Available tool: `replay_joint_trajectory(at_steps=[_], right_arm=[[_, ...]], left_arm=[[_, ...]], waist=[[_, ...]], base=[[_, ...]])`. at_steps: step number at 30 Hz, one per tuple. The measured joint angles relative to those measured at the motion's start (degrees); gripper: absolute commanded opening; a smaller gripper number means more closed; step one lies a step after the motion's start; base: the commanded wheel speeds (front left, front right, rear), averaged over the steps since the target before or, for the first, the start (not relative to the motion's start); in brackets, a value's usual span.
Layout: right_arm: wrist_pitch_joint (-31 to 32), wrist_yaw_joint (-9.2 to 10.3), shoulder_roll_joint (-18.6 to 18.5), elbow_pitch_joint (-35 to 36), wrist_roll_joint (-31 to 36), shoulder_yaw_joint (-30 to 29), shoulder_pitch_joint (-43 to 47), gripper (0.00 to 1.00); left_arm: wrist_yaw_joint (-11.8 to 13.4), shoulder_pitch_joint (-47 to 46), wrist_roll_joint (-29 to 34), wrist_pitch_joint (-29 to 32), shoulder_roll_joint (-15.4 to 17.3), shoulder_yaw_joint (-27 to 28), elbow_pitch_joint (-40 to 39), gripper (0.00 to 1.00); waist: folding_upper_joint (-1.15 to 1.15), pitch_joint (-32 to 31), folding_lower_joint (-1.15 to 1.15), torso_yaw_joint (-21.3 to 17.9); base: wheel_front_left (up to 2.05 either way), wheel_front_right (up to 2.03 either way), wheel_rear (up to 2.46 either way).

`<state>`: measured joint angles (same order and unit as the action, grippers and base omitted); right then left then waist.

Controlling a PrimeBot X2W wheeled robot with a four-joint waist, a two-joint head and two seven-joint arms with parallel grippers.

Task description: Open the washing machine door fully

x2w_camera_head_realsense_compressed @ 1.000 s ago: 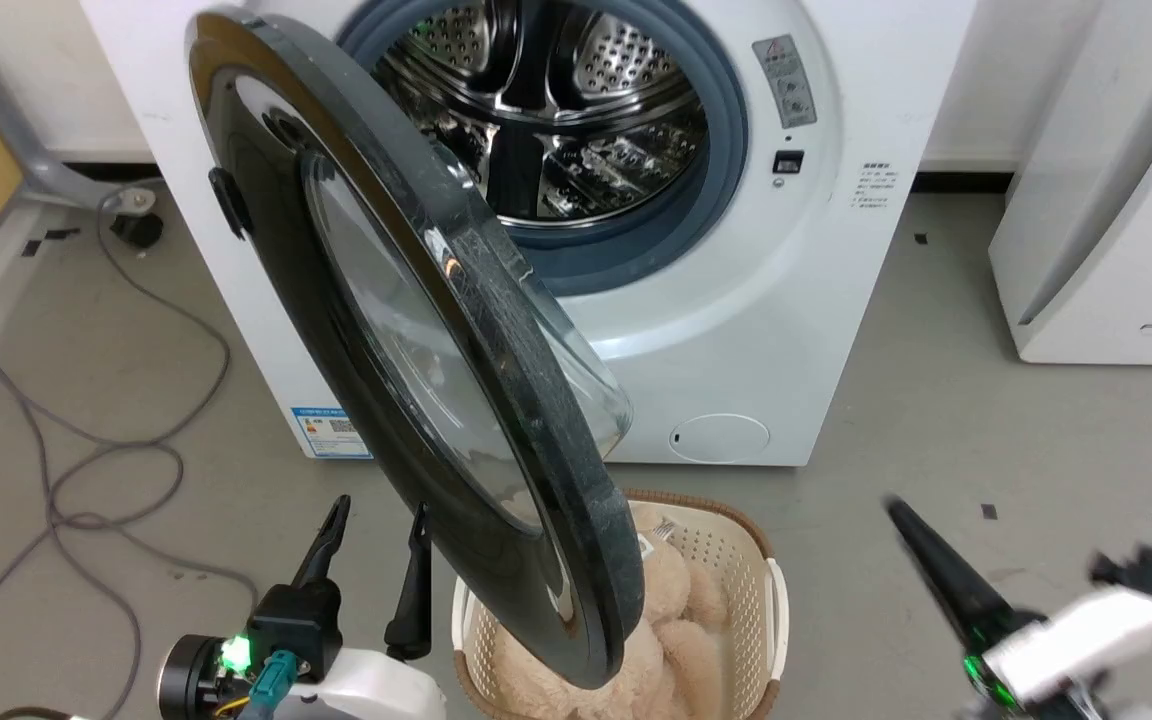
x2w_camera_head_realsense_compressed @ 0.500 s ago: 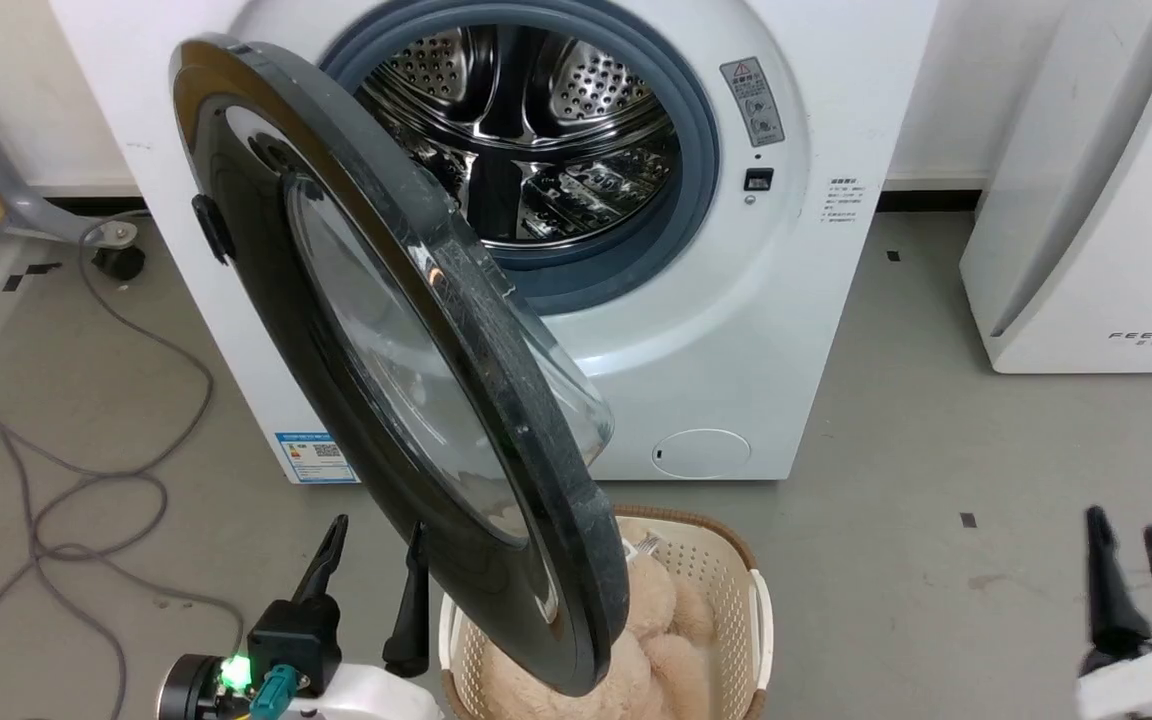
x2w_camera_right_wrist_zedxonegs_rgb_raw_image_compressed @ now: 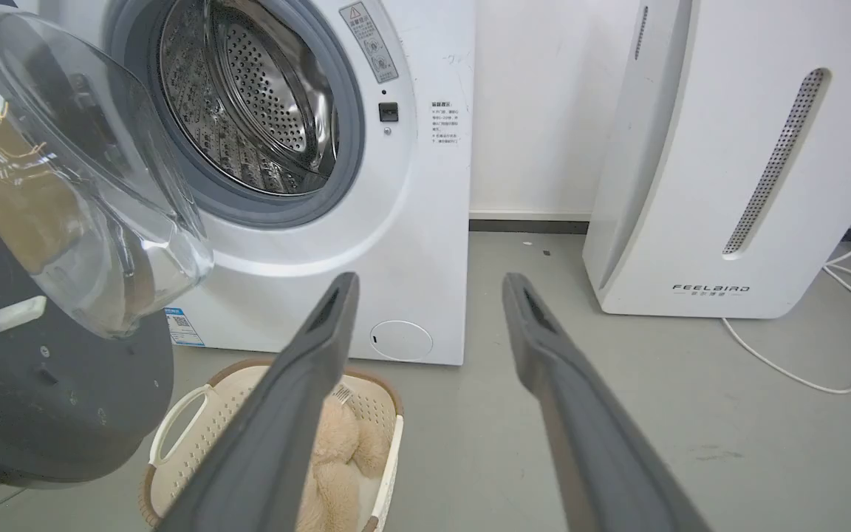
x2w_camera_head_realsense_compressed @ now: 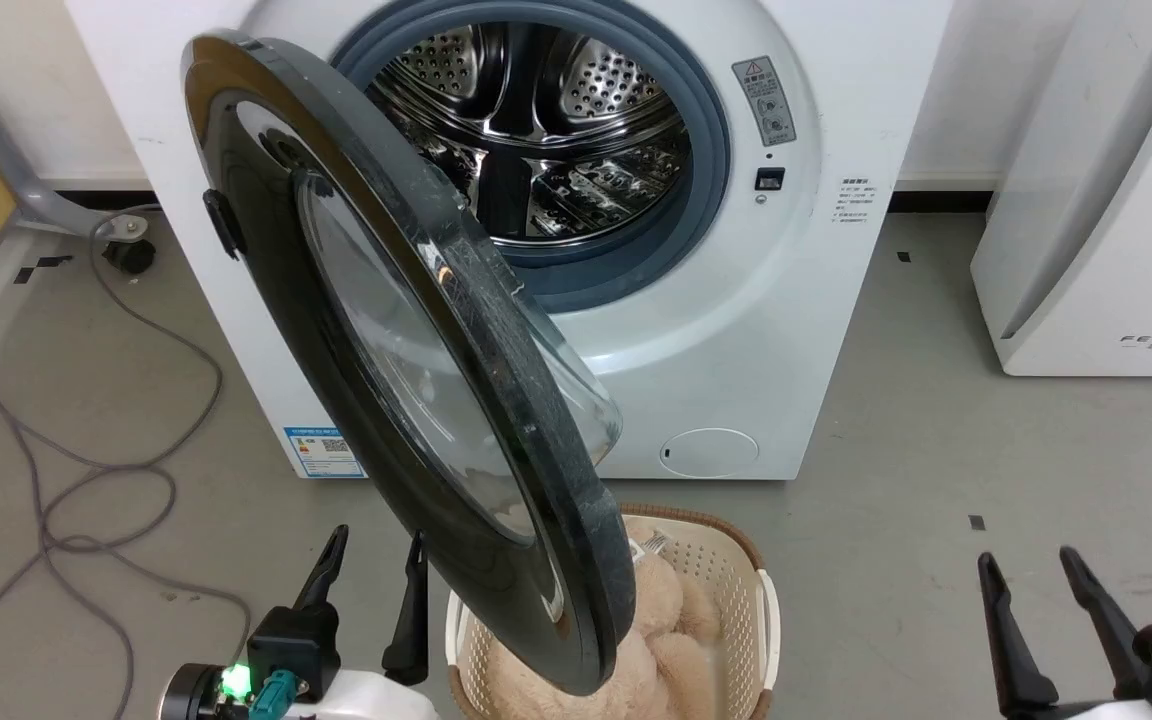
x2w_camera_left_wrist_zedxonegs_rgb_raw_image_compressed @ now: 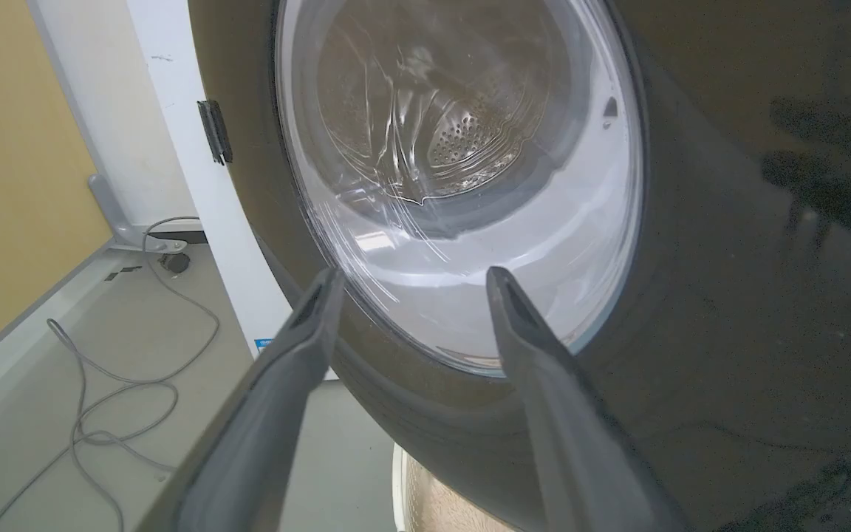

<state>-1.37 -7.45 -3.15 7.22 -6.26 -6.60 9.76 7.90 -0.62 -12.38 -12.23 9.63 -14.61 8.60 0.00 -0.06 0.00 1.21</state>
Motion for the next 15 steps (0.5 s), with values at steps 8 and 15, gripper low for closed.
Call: replay_joint_trajectory(at_steps=[8,15], right_arm=[[0.52,0.0,0.01,2.01,-0.97,0.97,0.86,1.0],[0.49,0.0,0.01,2.46,-1.31,0.88,0.84,1.0]], left_arm=[[0.04,0.0,-0.98,-0.24,0.12,0.03,0.33,0.0],[0.04,-0.01,-1.35,-0.44,0.31,0.01,0.3,0.0]], waist=[[0.0,0.28,0.0,-0.11],[0.0,0.89,0.0,-0.06]], base=[[0.0,0.0,0.0],[0.0,0.0,0.0]])
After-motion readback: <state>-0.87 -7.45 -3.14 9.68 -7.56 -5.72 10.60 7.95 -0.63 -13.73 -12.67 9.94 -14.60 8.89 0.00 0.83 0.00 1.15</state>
